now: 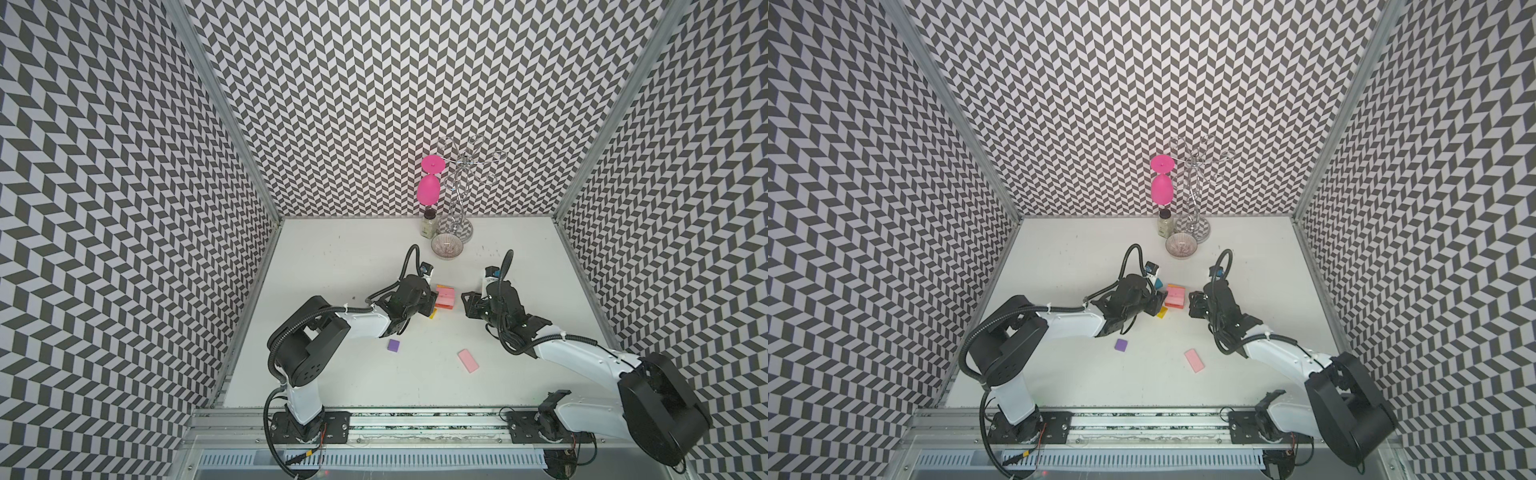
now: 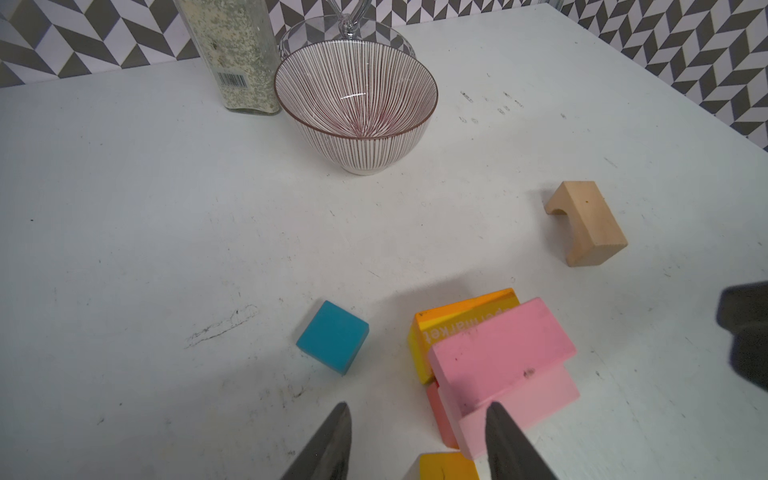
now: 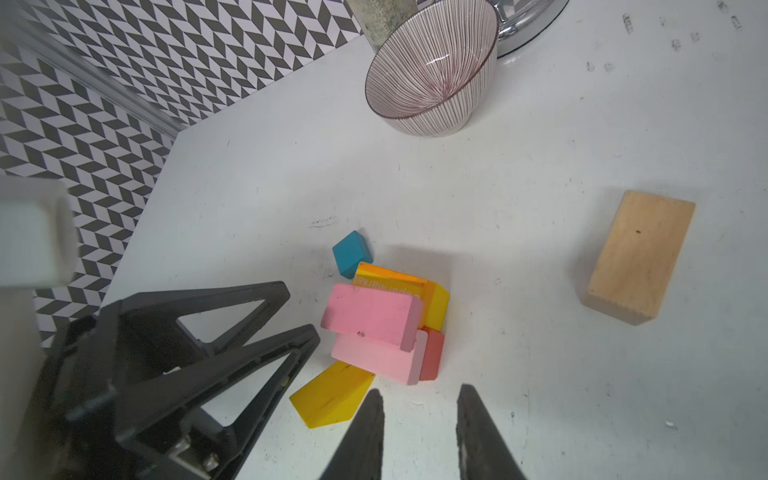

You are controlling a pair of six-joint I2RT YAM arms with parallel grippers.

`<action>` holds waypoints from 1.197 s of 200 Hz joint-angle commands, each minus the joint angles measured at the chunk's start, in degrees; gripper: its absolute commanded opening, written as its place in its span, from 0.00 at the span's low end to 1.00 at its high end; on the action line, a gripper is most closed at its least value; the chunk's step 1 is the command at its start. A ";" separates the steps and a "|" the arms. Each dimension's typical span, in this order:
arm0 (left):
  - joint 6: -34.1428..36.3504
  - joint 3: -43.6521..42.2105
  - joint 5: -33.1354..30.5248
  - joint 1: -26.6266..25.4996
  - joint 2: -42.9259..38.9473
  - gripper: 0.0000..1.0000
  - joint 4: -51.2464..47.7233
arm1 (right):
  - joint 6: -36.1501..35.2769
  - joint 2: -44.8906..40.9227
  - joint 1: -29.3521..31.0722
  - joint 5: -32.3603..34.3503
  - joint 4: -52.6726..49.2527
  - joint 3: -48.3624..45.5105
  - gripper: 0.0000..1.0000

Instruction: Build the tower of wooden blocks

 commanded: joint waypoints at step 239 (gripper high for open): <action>-2.47 5.22 -0.86 0.05 3.90 0.53 -1.03 | 0.09 -1.52 -0.95 -0.10 2.68 -1.45 0.30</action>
